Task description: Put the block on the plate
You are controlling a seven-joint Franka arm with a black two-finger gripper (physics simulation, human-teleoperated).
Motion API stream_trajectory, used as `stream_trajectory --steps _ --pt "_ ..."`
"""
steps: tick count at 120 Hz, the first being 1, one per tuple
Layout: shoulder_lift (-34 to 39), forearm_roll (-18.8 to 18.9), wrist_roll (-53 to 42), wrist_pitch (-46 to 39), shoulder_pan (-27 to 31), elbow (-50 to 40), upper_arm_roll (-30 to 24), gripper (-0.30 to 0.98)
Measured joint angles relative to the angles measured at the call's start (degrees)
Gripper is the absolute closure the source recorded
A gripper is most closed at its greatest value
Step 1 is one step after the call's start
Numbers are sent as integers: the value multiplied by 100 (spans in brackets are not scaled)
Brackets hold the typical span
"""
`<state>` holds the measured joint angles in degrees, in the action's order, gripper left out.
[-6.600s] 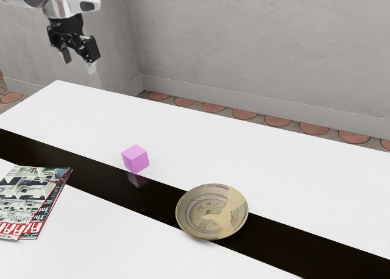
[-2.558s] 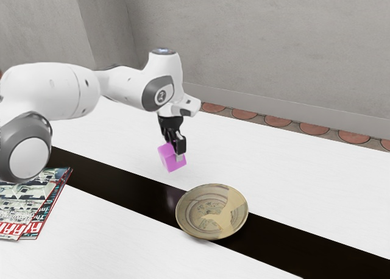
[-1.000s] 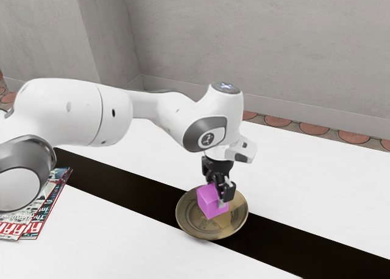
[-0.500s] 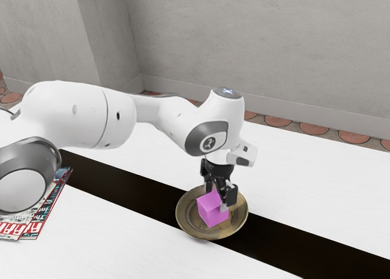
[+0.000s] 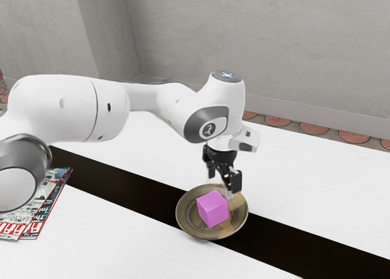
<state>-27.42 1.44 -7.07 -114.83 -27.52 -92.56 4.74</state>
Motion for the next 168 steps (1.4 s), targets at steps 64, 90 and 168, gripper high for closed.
stream_trajectory --steps 64,90,168 --pt "488 14 1 488 15 198 182 0" --pt "702 39 -15 732 128 235 498 0" --pt "1573 321 -53 1420 1683 197 617 0"
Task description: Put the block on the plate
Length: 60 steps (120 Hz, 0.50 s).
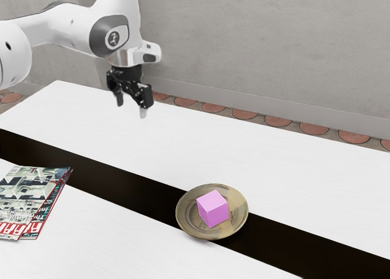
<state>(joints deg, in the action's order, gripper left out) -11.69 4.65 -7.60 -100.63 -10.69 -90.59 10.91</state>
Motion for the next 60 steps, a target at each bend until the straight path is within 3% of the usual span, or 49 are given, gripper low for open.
stream_trajectory --steps 60 --pt "704 167 28 912 669 504 178 0"
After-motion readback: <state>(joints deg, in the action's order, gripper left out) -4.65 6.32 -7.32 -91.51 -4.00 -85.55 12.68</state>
